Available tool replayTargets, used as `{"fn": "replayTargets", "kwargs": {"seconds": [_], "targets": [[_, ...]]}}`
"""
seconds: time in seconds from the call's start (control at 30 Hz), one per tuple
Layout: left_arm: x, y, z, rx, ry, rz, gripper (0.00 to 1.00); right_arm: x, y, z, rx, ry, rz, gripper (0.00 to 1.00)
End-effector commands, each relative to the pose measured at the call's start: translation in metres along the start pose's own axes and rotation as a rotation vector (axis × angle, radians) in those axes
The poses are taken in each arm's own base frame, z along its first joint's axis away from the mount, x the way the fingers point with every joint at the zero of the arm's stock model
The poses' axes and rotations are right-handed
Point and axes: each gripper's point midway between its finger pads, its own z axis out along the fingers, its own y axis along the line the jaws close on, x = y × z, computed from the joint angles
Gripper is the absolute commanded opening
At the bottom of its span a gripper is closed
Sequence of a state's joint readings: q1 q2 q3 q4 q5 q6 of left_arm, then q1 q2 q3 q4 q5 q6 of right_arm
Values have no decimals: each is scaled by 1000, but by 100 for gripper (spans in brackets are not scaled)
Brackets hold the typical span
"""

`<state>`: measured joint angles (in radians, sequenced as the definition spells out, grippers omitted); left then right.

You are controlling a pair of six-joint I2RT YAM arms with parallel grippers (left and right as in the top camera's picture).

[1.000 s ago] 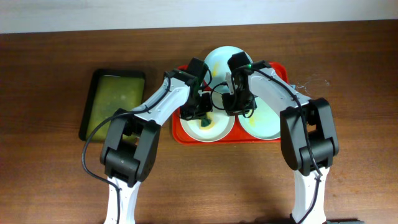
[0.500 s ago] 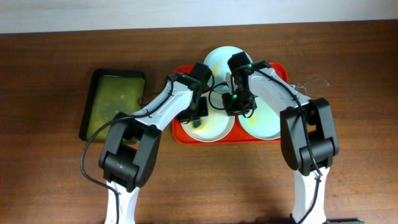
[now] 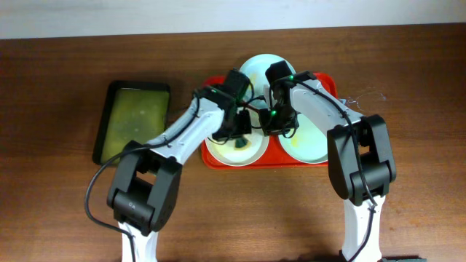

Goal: Clean dirty plates on tray and stack at the side
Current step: 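Scrub the white plate with the sponge while the right gripper holds it, then lift the white plate with the right gripper and place it right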

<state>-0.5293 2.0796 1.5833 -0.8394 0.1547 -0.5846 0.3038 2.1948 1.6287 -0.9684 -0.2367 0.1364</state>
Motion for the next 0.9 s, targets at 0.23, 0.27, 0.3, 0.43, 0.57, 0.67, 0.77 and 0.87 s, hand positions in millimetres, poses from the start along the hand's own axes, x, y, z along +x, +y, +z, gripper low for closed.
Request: {"fn": "replayTargets", "kwargs": {"seconds": [0.23,0.27,0.3,0.43,0.57,0.67,0.77,0.87], "targets": [[6,97,12,-388,-13,-53,0,8,-7,11,19,41,24,6],[-2,103,-5,-403,-38,-69,0,9,-7,10,20,46,25,4],[-12,104,-23,-385,-69,-93,0,9,-7,9,20,48,26,4],[-34,101,-90,-305,-218,-141,0,-3,-8,-14,62,25,21,4],[-27,101,-133,-256,-264,-164,0,-23,-16,-78,213,-53,5,4],[-15,138,-151,-305,-217,-248,0,-33,-12,-143,411,-169,-27,4],[-3,181,-160,-359,-152,-354,0,-37,1,-194,695,-283,-109,4],[-2,204,-165,-378,-132,-352,0,-38,32,-228,979,-408,-224,4]]}}
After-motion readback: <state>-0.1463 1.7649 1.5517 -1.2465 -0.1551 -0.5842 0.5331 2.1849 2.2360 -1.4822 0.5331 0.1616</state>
